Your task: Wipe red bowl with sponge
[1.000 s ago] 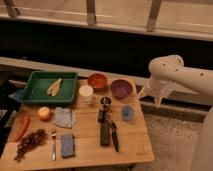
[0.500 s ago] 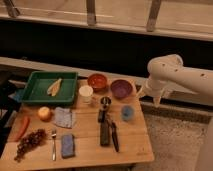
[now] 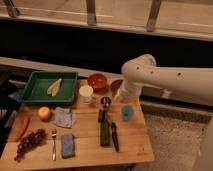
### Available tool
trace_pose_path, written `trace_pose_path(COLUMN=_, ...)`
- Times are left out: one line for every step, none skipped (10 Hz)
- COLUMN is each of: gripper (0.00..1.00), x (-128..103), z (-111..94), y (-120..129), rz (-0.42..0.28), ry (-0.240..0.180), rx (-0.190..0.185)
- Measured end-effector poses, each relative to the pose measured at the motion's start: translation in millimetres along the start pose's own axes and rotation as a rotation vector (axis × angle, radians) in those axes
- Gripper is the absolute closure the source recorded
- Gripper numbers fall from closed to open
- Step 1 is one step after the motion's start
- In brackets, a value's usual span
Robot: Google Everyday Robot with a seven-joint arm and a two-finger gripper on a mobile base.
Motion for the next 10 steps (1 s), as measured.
trace_pose_path(gripper=0.30, x=10, z=2, y=28, rz=-0.050, ry=0.011, rx=-0.018)
trace_pose_path(gripper=0.30, x=24, z=3, y=55, rz=-0.095, ry=0.023, rx=-0.038)
trace_pose_path(gripper=0.30, x=42, z=4, y=83, rz=-0.138, ry=0.033, rx=-0.062)
trace_pose_path(gripper=0.30, x=62, z=5, y=110, rz=-0.173, ry=0.042, rx=-0.088)
trace_pose_path(gripper=0.30, x=80, z=5, y=126, rz=-0.199, ry=0.049, rx=-0.109)
trace_pose_path(gripper=0.30, x=86, z=5, y=132, rz=-0.208, ry=0.052, rx=-0.116)
trace_pose_path(gripper=0.30, x=87, z=5, y=132, rz=-0.208, ry=0.053, rx=-0.116)
trace_pose_path(gripper=0.30, x=86, z=5, y=130, rz=-0.206, ry=0.052, rx=-0.116)
trace_pose_path(gripper=0.30, x=86, z=5, y=129, rz=-0.204, ry=0.053, rx=-0.114)
trace_pose_path(gripper=0.30, x=85, z=7, y=128, rz=-0.211, ry=0.059, rx=-0.102)
